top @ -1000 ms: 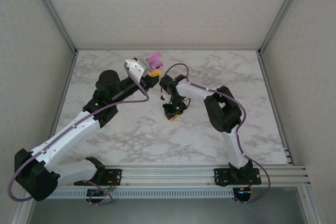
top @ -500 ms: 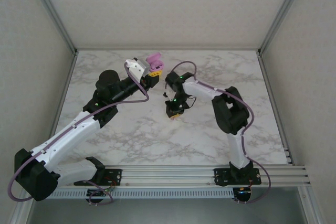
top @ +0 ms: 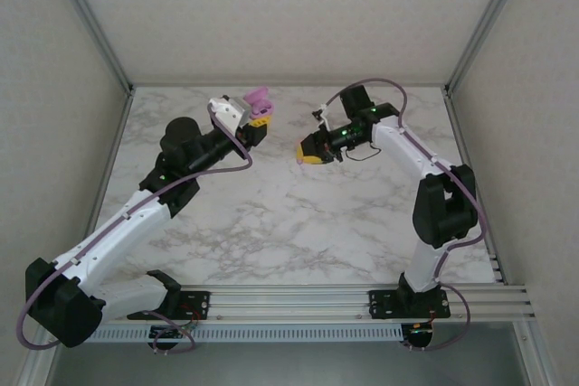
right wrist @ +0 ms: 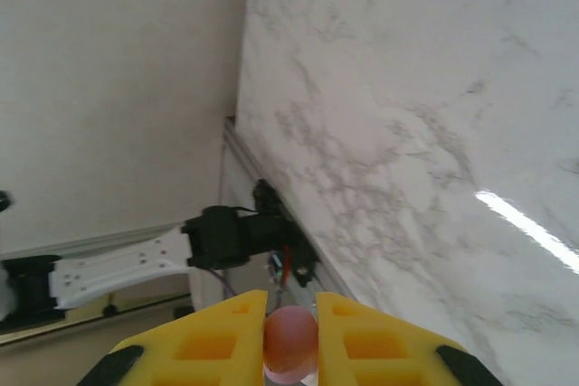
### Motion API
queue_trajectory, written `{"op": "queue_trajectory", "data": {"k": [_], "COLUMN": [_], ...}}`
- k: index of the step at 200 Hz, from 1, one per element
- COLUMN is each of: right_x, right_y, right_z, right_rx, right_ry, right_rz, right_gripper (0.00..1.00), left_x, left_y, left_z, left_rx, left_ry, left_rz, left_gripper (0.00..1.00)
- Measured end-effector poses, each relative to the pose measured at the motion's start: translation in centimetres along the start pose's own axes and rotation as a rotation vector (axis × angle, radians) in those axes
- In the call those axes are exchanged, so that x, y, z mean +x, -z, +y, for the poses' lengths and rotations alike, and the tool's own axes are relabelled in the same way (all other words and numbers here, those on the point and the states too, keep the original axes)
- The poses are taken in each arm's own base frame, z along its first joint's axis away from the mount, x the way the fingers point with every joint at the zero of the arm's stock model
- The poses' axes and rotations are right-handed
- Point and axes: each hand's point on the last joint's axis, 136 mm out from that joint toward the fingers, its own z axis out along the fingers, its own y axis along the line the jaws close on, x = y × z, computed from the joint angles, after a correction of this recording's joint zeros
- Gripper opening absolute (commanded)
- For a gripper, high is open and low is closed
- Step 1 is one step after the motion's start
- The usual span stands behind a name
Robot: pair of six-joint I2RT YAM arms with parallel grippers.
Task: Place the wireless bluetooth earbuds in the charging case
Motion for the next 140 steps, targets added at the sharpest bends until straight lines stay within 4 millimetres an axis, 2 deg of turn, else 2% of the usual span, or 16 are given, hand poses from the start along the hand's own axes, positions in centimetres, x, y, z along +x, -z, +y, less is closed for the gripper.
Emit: {"op": "queue_trajectory", "data": {"k": [70, 140], "right_x": [0.2, -0.7], "right_y": [2.5, 6.3], "right_z": [4.7, 9.9], "right_rx": [-0.071, -0.023], "right_ry": [0.043, 0.172], "right_rz": [-0.047, -0.173], "right_gripper": [0.18, 0.18], "left_x": [1.2, 3.9], "left_y": [-0.2, -1.7], "left_z": [-0.3, -2.5], "left_rx": [0.021, 0.139], "left_ry": [0.006, -0.008], "left_rz": [0.024, 0.071], "left_gripper": [0.21, 0.21]}}
